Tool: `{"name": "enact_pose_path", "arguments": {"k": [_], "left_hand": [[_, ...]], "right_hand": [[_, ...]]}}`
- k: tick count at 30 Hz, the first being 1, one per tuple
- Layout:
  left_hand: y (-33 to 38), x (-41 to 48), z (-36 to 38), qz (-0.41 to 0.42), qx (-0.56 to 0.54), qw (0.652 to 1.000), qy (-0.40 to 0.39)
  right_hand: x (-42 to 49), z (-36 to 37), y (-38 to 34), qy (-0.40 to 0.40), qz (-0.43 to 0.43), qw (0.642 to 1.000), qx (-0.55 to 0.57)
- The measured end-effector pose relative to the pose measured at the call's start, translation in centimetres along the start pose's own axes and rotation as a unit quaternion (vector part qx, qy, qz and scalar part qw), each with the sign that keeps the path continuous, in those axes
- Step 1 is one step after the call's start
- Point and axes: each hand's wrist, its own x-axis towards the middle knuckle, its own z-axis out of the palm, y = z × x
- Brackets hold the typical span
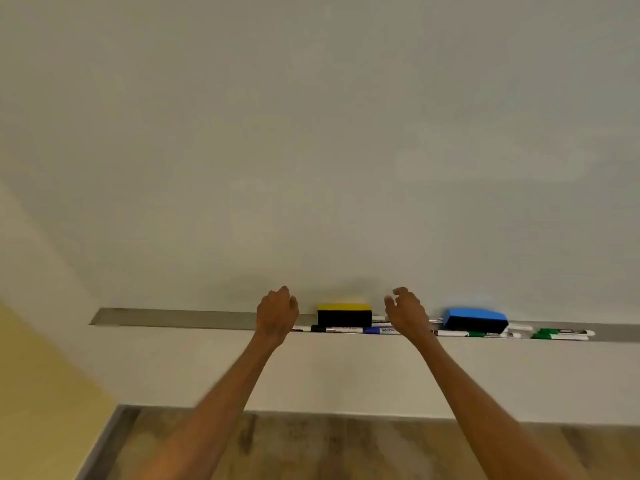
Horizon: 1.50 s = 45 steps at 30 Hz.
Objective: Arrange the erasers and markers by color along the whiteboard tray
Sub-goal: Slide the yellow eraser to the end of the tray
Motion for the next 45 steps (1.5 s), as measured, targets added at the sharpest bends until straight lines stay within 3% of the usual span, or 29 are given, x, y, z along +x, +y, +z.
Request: {"name": "enact_pose_path", "arguments": {"k": [5,10,18,30,34,40,45], "left_hand": [[-1.0,1.5,2.4,-0.057,-0.139,0.984,-0.092],[-0.7,3.1,5.0,-0.100,-0.241,0.956,-0.132],[0.6,4.3,8.1,-0.125,-0.307,0.924,-0.191],[-0.7,4.4,7.5,-0.145,-0.349,0.920,-0.105],[-4.4,4.8,5.0,-0.168,-0.360,0.915,-0.076],[-11.7,4.8,0.2,-0.126,-0.361,0.921,-0.080],[-18.7,5.4,-2.9,-0.115,-0.334,0.935,-0.035]], "right_hand": [[0.6,3.1,0.9,-0.040,0.071,0.997,0.017],[1.9,5.7,1.4,-0.069,0.092,0.992,0.057],[4.0,8.3,1.9,-0.075,0.104,0.987,0.092],[2.8,10.5,0.5,0.006,0.040,0.990,0.136],[1.6,12.0,-2.4,-0.030,-0.001,0.987,0.160],[0.5,15.7,-8.2,-0.093,-0.051,0.978,0.181],[0.0,20.0,-14.1,-0.127,-0.099,0.974,0.160]]}}
